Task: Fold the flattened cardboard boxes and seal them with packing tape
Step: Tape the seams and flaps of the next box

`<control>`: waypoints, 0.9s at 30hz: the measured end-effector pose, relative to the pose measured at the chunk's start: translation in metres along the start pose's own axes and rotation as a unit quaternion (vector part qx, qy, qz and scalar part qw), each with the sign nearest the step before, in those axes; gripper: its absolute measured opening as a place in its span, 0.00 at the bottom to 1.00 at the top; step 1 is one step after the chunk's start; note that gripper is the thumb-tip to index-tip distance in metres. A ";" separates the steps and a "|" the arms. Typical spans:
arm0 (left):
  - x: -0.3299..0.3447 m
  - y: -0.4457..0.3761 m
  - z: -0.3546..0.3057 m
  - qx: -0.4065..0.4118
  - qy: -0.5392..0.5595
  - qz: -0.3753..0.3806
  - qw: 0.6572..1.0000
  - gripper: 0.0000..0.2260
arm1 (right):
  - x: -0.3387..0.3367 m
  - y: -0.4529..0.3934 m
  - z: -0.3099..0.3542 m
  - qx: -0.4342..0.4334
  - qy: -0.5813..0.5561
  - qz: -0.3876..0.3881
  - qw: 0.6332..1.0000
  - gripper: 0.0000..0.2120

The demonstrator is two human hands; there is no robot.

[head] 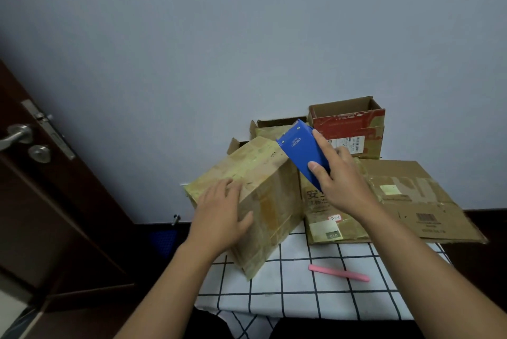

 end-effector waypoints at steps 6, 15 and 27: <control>0.022 -0.073 -0.032 -0.076 -0.050 0.060 0.994 0.44 | -0.003 0.003 -0.001 0.020 0.011 -0.012 1.000 0.29; 0.019 -0.076 -0.012 -0.051 -0.061 0.086 0.993 0.32 | -0.018 0.003 -0.017 0.031 0.016 -0.016 0.999 0.30; 0.008 -0.017 0.031 0.206 -0.076 0.081 0.972 0.30 | 0.003 -0.007 -0.004 0.048 -0.032 -0.005 0.998 0.29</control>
Point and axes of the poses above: each hand's wrist, its own y-axis away from the middle knuckle, its own x-axis out of the palm, z = x × y, the point moved 8 cm from there along -y, towards the middle knuckle, and after that the axes turned 8 degrees about x, right-handed, at the moved point
